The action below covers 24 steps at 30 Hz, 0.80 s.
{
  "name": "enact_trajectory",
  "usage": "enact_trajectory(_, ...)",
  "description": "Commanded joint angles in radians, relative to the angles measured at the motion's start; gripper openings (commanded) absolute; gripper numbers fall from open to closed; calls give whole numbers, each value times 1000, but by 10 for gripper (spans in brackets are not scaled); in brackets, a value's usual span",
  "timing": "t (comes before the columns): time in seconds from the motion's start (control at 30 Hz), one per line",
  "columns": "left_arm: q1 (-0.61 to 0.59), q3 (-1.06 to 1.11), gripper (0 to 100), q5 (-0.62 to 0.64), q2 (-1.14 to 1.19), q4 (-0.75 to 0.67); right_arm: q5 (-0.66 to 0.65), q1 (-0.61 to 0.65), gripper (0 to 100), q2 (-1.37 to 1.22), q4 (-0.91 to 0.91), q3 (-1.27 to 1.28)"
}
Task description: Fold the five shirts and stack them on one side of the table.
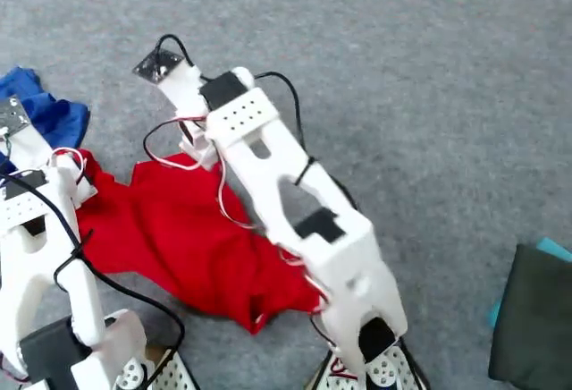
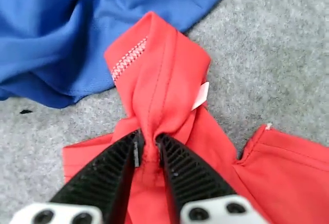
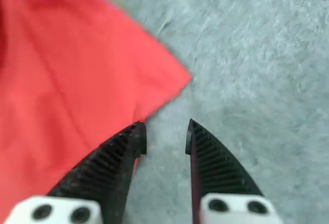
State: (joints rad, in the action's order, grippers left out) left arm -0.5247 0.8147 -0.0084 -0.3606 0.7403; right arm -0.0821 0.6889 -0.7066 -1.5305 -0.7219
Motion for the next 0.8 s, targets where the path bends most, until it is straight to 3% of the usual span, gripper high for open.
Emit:
enact_trajectory(0.0, -12, -5, 19, -3, -5, -12, 100, 7, 148, -143, -78, -282)
enact_trajectory(0.3, -9, -5, 19, -3, -5, -12, 253, 1, 148, -470, -238, -739)
enact_trajectory(0.77, -8, -3, 19, -3, -5, -12, 301, -21, 148, -527, -242, -746)
